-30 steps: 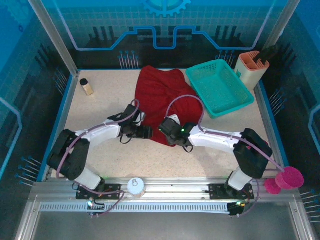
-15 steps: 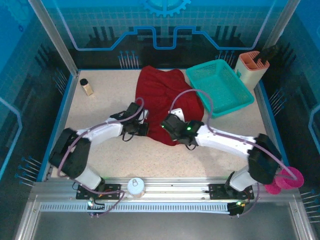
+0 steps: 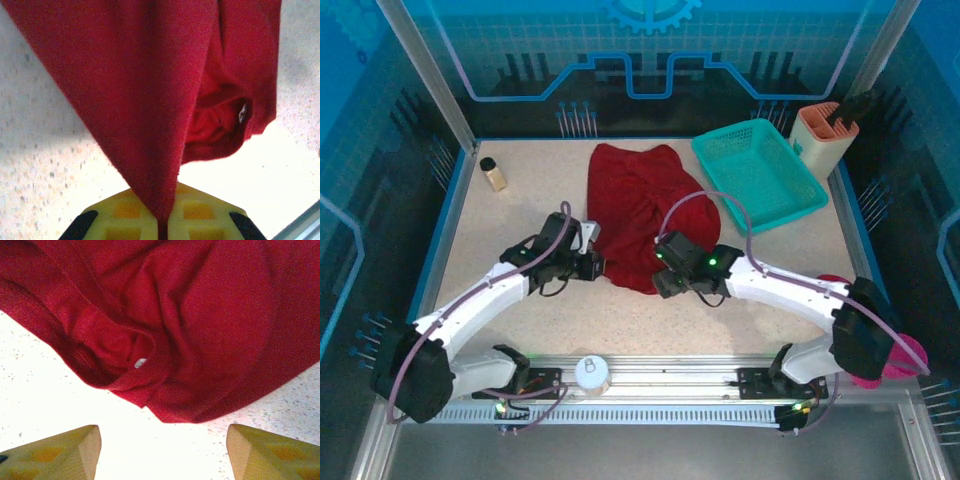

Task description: Fold the inside-out t-shirt

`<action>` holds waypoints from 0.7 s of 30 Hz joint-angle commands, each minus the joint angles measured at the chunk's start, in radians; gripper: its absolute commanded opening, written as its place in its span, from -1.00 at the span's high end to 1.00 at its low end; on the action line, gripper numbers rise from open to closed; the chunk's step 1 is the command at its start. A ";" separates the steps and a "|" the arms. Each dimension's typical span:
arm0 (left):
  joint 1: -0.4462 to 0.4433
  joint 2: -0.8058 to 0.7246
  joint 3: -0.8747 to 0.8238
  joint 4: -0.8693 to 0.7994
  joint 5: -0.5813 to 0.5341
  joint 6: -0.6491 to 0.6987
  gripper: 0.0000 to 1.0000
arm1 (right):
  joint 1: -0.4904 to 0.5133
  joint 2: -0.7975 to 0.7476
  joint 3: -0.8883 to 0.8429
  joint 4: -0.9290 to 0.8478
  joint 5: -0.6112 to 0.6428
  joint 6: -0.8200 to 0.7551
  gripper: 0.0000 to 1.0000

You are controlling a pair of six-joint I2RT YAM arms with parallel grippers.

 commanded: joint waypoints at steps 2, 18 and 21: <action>0.001 -0.078 -0.035 -0.009 0.040 -0.063 0.85 | 0.064 0.088 0.080 -0.060 -0.032 0.221 -0.37; 0.002 -0.165 -0.105 0.029 0.081 -0.144 0.91 | 0.125 0.332 0.172 -0.168 0.183 0.788 -0.02; 0.002 -0.173 -0.110 0.028 0.078 -0.147 0.92 | 0.102 0.336 0.163 -0.143 0.153 0.785 0.36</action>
